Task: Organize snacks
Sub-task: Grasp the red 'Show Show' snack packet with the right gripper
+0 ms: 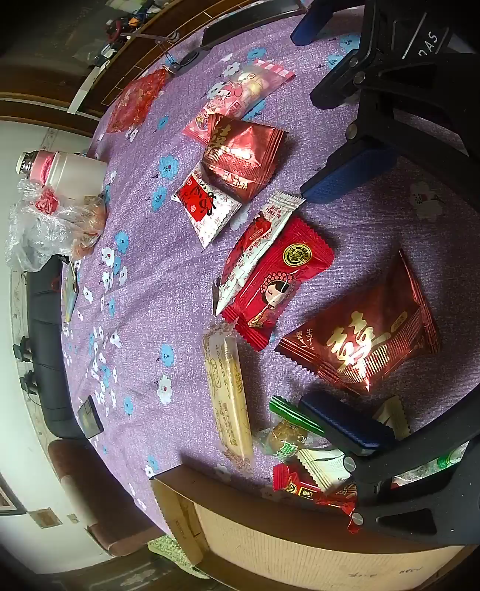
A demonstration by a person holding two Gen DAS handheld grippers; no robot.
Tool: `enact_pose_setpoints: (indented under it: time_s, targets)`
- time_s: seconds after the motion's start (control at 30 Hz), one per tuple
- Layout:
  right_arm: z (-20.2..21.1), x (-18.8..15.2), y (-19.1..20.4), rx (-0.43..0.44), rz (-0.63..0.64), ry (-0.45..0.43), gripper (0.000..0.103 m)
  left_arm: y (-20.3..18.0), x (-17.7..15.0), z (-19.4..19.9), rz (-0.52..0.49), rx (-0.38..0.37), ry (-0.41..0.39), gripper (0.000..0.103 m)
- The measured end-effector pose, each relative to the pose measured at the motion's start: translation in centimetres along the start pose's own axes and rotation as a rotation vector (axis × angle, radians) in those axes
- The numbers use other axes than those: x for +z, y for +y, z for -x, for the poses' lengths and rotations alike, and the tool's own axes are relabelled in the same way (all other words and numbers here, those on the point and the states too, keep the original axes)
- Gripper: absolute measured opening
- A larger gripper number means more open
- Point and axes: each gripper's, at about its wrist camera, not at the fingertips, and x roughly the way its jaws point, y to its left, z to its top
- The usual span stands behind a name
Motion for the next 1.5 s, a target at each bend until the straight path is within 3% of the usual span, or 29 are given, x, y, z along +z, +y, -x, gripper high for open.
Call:
enact_pose_setpoints:
  time_s: [0.33,0.5,0.67,0.73,0.83,0.93,1.07,1.23,1.37,1.47,1.5]
  targets:
    - [0.0,0.0,0.0,0.0,0.0,0.0,0.103,0.0,0.0,0.0,0.003,0.0,0.003,0.103]
    - [0.0,0.0,0.0,0.003,-0.003,0.0,0.103,0.5,0.0,0.3,-0.007,-0.012,0.072,0.103]
    - [-0.1,0.0,0.0,0.006,0.008,0.032,0.103,0.2,-2.2,2.0,-0.086,-0.074,0.07,0.103]
    - [-0.1,0.1,0.1,0.001,0.005,0.045,0.103,-0.2,-2.8,2.9,-0.088,-0.133,0.074,0.098]
    - [0.1,0.1,0.1,-0.003,0.003,0.05,0.103,0.2,-3.4,4.8,-0.058,-0.249,0.057,0.098]
    - [0.4,-0.4,0.2,-0.007,0.005,0.048,0.103,1.4,-3.9,7.1,-0.024,-0.277,0.0,0.098]
    - [0.9,-1.0,0.2,0.005,0.022,0.046,0.103,4.1,-4.6,8.4,0.028,-0.4,0.004,0.097]
    - [1.7,-2.1,0.3,0.028,0.053,0.052,0.103,6.2,-5.0,9.5,-0.007,-0.378,-0.045,0.096]
    - [2.3,-2.9,0.1,0.049,0.067,0.067,0.103,7.0,-4.9,9.1,-0.008,-0.404,-0.039,0.095]
    - [2.5,-3.1,0.1,0.065,0.094,0.075,0.103,7.1,-4.8,8.5,-0.008,-0.416,-0.021,0.085]
    - [2.7,-3.2,0.1,0.065,0.093,0.078,0.099,7.2,-4.8,8.6,-0.008,-0.426,-0.023,0.08]
